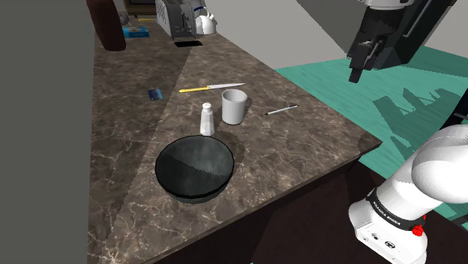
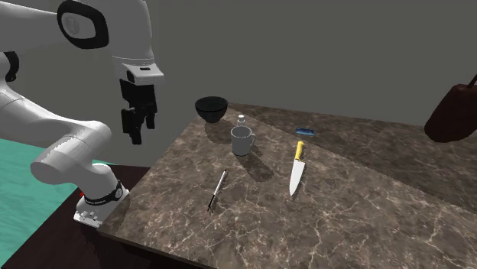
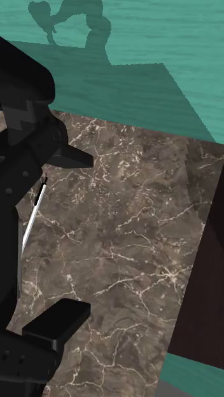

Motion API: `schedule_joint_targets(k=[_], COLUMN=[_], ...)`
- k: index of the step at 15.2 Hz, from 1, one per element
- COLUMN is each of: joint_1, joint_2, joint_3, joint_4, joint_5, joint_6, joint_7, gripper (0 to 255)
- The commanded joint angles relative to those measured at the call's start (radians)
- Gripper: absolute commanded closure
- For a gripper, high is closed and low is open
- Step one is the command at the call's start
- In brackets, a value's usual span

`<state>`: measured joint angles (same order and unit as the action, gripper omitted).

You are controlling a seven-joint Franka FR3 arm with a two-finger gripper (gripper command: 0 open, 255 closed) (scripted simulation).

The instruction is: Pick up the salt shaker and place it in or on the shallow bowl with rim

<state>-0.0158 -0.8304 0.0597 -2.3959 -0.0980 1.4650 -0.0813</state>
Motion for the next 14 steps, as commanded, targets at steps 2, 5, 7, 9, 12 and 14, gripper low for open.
schedule_joint_targets(k=[2, 5, 7, 9, 12, 14], joint_1=[0.007, 0.025, 0.035, 0.045, 0.057, 0.064], joint_2=[0.027, 0.112, 0.171, 0.233, 0.328, 0.393], joint_3=[0.016, 0.062, 0.092, 0.121, 0.165, 0.194], joint_4=[0.009, 0.041, 0.068, 0.099, 0.154, 0.196], joint_5=[0.012, 0.045, 0.063, 0.077, 0.091, 0.095], joint_6=[0.017, 0.065, 0.095, 0.123, 0.161, 0.182], joint_7=[0.014, 0.055, 0.082, 0.108, 0.148, 0.175], gripper=[0, 0, 0, 0, 0, 0])
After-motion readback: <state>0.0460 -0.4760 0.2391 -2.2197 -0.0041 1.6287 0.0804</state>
